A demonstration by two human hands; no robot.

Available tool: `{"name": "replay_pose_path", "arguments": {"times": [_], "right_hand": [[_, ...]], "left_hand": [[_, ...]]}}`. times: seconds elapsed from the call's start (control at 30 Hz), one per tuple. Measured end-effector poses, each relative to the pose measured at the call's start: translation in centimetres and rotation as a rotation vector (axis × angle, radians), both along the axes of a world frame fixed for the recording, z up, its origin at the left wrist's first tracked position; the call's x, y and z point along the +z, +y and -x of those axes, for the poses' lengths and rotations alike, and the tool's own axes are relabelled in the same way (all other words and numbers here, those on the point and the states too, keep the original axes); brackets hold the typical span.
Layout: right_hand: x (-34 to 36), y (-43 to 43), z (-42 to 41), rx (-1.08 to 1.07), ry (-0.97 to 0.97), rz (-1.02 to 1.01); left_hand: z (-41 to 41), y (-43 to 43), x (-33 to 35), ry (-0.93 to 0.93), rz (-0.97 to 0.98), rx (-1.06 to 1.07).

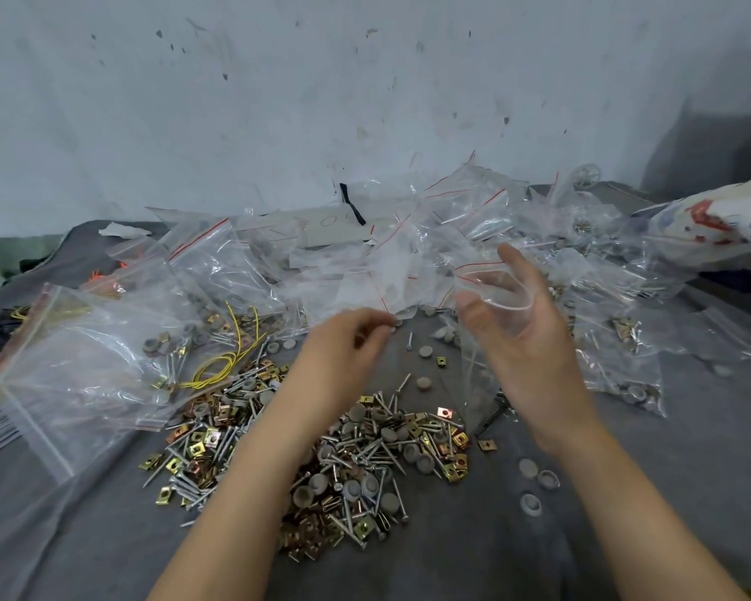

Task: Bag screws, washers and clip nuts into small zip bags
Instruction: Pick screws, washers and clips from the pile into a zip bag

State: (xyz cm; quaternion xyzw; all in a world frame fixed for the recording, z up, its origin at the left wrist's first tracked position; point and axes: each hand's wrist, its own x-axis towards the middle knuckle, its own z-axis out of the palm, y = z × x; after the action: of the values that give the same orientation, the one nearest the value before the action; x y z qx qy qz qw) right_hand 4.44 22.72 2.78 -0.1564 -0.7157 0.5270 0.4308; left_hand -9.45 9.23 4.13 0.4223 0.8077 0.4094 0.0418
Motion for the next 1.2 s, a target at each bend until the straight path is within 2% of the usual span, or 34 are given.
{"name": "replay_pose_path", "arguments": {"times": [0.1, 0.23, 0.5, 0.63, 1.03, 1.2], "right_hand": [[0.1, -0.8, 0.2, -0.008, -0.031, -0.038], [0.3, -1.5, 0.4, 0.023, -0.054, -0.059], [1.2, -1.6, 0.3, 0.121, 0.079, 0.169], [1.1, -1.5, 0.3, 0.128, 0.068, 0.14], [1.0, -2.4, 0.7, 0.125, 0.044, 0.042], [0.9, -2.8, 0.5, 0.084, -0.034, -0.05]], "left_hand": [[-0.3, -1.0, 2.6, -0.165, -0.247, -0.017], [-1.7, -1.6, 4.4, -0.224, -0.386, -0.094], [-2.4, -2.1, 6.3, -0.228, -0.618, -0.065], [-2.6, -2.1, 6.3, -0.221, -0.663, -0.055], [-2.8, -1.8, 5.7, -0.162, -0.638, -0.068], [-3.0, -1.6, 5.6, -0.187, -0.638, -0.091]]}}
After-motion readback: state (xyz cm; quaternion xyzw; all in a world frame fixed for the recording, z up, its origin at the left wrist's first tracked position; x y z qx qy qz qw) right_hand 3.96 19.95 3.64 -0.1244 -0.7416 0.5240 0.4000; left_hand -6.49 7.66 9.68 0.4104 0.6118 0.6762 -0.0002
